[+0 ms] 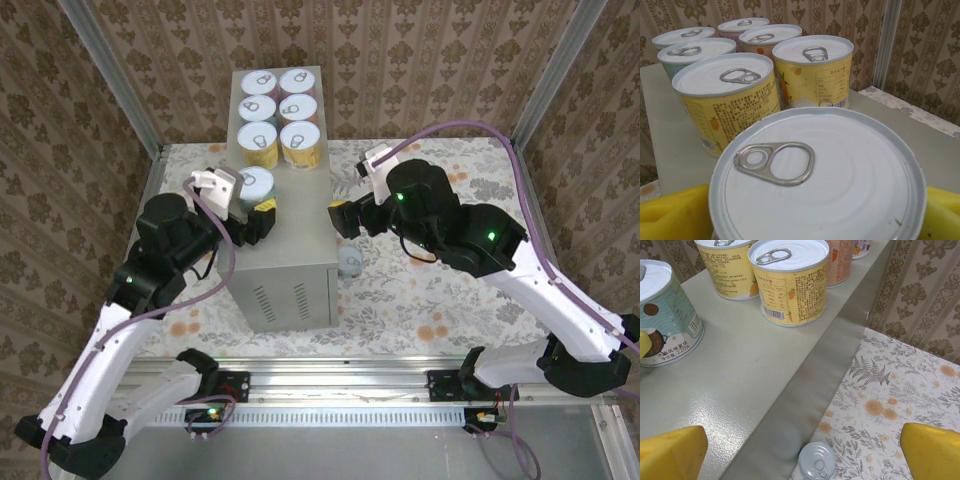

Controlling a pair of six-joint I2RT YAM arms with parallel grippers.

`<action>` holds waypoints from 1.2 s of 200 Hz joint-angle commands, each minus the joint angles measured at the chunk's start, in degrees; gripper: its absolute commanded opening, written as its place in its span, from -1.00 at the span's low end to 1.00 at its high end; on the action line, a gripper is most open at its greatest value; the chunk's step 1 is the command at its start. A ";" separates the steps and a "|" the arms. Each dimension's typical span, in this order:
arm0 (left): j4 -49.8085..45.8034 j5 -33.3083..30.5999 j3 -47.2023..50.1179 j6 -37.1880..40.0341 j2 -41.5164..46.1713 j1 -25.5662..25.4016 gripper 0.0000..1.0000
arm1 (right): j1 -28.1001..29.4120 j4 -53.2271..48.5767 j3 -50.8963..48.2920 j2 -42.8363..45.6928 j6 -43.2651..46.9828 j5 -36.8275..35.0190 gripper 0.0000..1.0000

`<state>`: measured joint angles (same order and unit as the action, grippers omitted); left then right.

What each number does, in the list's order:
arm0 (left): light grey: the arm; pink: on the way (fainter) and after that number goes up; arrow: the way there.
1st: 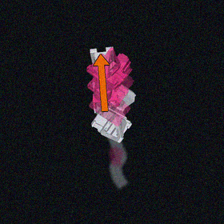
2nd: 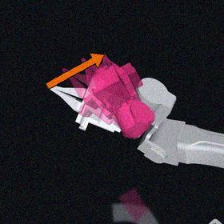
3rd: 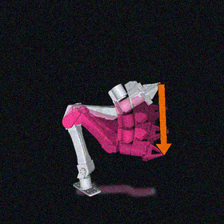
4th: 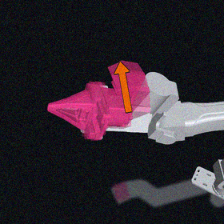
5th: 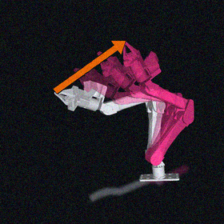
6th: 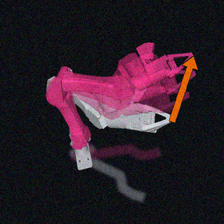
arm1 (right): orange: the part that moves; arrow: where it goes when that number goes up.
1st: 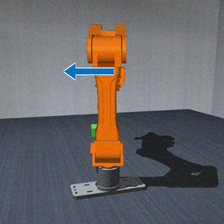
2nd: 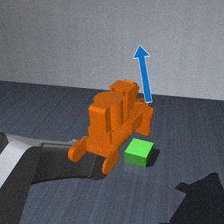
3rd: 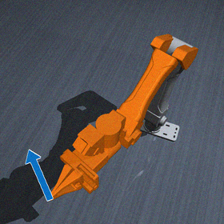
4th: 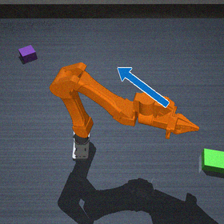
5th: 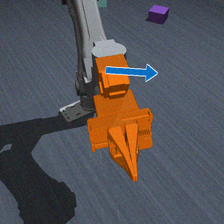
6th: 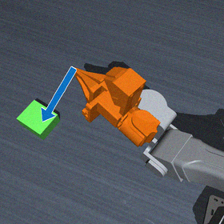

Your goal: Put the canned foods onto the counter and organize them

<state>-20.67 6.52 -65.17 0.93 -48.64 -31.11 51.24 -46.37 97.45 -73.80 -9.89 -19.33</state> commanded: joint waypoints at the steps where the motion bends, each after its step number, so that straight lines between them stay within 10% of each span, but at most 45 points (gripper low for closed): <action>1: 2.42 0.95 0.57 -1.33 -0.48 0.68 0.75 | -0.36 1.18 -1.46 0.95 -1.51 -1.91 1.00; 240: 5.47 4.37 -0.85 -2.25 -5.86 1.58 0.54 | -0.73 2.22 -3.68 2.87 -1.84 -1.87 1.00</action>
<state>-16.01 10.35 -65.12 -0.25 -54.19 -29.89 50.83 -45.34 94.02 -72.20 -10.76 -19.64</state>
